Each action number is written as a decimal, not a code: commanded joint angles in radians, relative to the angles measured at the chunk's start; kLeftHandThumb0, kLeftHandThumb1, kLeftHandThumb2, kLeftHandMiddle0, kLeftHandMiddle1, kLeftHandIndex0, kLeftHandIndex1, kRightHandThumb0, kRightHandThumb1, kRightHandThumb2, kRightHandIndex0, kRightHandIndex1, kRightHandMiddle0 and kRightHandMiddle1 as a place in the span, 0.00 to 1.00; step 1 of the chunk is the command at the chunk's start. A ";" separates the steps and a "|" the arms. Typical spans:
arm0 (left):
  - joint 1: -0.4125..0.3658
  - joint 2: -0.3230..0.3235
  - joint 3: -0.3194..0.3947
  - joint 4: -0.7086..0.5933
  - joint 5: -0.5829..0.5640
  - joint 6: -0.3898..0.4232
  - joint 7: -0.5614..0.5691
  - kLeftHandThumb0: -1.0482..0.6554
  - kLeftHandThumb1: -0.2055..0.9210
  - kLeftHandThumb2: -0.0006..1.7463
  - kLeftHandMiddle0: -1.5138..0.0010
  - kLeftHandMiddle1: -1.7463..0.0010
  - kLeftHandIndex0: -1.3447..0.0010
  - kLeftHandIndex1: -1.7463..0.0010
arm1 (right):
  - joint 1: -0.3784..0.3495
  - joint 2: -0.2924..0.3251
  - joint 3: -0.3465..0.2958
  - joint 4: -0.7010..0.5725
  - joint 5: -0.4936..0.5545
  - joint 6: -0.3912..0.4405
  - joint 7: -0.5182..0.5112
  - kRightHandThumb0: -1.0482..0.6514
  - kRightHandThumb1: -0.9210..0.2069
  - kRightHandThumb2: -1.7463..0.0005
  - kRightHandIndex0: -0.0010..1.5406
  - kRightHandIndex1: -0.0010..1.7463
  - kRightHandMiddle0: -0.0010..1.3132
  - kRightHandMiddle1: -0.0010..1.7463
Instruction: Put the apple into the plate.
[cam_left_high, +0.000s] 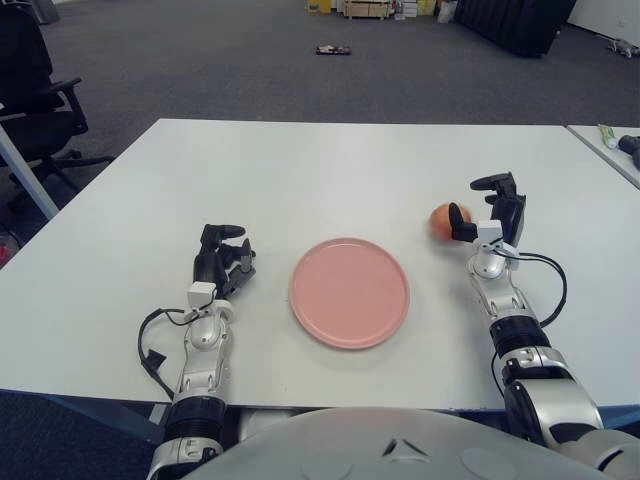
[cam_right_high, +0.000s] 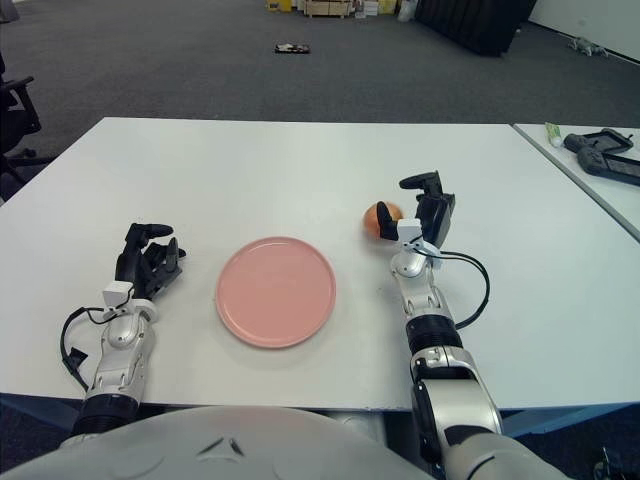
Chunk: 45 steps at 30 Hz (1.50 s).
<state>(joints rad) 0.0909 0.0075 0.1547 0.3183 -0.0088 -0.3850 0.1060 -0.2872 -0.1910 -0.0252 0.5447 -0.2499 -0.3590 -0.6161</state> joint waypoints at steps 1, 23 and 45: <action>0.000 0.003 0.000 0.011 -0.001 0.009 -0.001 0.40 0.82 0.46 0.62 0.10 0.77 0.00 | 0.033 0.016 0.009 -0.071 -0.008 -0.036 0.029 0.61 0.76 0.09 0.53 0.97 0.43 1.00; -0.004 -0.002 0.002 0.018 -0.003 0.003 0.001 0.39 0.82 0.47 0.63 0.09 0.76 0.00 | 0.136 0.028 0.037 -0.329 -0.002 -0.177 0.257 0.62 0.79 0.07 0.55 0.96 0.45 1.00; 0.002 -0.008 0.000 0.015 -0.002 -0.003 0.002 0.40 0.82 0.46 0.61 0.11 0.77 0.00 | 0.200 0.033 0.052 -0.528 -0.018 -0.019 0.429 0.61 0.73 0.12 0.52 0.99 0.45 0.94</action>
<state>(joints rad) 0.0899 0.0034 0.1568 0.3244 -0.0088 -0.3958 0.1060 -0.0903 -0.1545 0.0271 0.0493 -0.2670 -0.4226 -0.2141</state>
